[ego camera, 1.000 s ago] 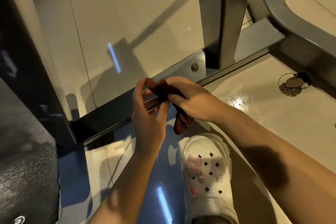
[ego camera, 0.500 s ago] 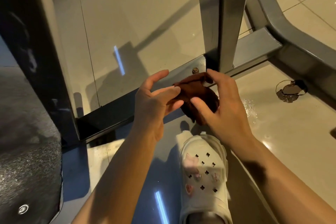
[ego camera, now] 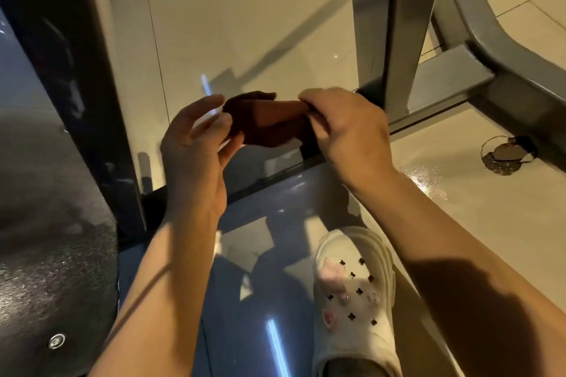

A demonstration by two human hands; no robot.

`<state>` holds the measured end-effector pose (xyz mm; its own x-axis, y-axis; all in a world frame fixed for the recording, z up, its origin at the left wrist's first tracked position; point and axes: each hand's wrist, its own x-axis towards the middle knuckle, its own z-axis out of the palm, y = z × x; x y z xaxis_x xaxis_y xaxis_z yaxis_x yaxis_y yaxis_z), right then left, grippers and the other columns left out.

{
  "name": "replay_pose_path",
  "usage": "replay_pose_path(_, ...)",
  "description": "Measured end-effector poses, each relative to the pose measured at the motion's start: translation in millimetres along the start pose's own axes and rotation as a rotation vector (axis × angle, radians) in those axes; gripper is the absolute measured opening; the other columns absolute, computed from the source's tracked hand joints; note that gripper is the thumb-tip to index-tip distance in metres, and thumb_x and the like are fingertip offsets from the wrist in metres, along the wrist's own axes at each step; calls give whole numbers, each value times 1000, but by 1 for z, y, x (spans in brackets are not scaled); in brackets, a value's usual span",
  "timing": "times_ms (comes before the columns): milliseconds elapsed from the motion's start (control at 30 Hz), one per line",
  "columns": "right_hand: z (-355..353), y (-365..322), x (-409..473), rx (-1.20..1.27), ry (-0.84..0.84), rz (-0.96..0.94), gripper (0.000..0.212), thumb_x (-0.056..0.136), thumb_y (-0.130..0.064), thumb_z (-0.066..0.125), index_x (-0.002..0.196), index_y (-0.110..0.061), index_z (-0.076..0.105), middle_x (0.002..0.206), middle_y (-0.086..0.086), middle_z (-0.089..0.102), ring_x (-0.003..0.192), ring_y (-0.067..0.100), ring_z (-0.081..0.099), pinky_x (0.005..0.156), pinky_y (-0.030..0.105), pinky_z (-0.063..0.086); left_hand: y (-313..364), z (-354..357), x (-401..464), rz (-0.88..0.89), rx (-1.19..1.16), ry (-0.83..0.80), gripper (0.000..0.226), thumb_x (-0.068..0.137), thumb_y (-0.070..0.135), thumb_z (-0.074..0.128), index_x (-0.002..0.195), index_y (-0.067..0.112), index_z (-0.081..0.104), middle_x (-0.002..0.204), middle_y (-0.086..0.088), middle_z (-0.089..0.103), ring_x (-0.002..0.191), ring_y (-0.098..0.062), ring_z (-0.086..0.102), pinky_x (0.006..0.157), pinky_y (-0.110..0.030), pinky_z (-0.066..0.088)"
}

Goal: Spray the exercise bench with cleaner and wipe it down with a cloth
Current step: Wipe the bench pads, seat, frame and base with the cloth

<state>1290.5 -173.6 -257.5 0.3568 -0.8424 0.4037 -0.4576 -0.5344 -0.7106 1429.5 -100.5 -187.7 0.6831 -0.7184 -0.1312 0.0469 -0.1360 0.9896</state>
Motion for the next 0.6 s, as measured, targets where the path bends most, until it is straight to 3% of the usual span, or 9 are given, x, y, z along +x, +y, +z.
replay_pose_path(67,13,2,8,-105,-78,-152,23,78,-1,65,100,-4,69,91,16,67,82,38,64,65,44,55,-14,-11,6,113,139,47,29,92,-4,54,91,22,66,96,9,71,96,-9,68,74,-23,57)
replay_pose_path(133,27,11,0,-200,-219,-206,19,80,-2,58,96,-3,68,90,17,66,82,39,63,66,46,55,-43,-23,9,116,274,100,34,91,-6,53,87,25,67,84,18,71,87,-4,68,71,-19,56)
replay_pose_path(200,41,23,-26,-275,-345,-196,26,81,-6,44,89,-3,69,87,16,67,82,38,64,69,46,55,-82,-36,9,87,482,102,34,89,-4,56,85,28,67,81,13,69,83,-10,67,71,-18,54)
replay_pose_path(267,51,32,-54,-342,-465,-182,33,77,-6,39,82,-2,71,92,19,70,88,39,67,73,48,57,-115,-44,3,79,766,20,26,88,2,61,88,27,68,91,5,65,90,-19,65,76,-13,48)
replay_pose_path(333,53,33,-68,-391,-511,-152,22,72,-3,55,81,-3,74,107,20,70,102,38,67,85,50,56,-131,-46,-3,189,994,-8,14,85,5,67,90,17,70,101,-2,60,94,-23,63,79,-12,46)
replay_pose_path(400,52,32,-68,-382,-504,-134,19,61,0,73,79,-6,75,117,17,68,110,35,65,91,49,52,-130,-38,-5,474,1196,-13,14,83,10,72,96,9,71,111,-12,58,102,-27,57,88,-26,46)
replay_pose_path(433,49,30,-67,-359,-504,-117,23,57,0,79,79,-6,75,118,16,68,111,34,65,91,49,52,-127,-33,-3,624,1257,-66,20,83,13,71,102,8,70,116,-13,58,106,-27,55,91,-31,43)
replay_pose_path(500,42,31,-66,-318,-504,-96,33,50,0,86,81,-7,75,117,14,69,109,33,66,89,49,52,-128,-22,11,849,1284,-327,31,85,15,69,115,6,66,124,-15,59,113,-27,54,97,-35,42)
replay_pose_path(600,21,33,-66,-279,-469,24,41,62,-8,84,102,-8,74,128,13,63,116,33,61,95,44,50,-146,-12,38,895,1424,-576,56,90,22,63,141,9,45,144,-17,46,132,-33,44,110,-45,32)
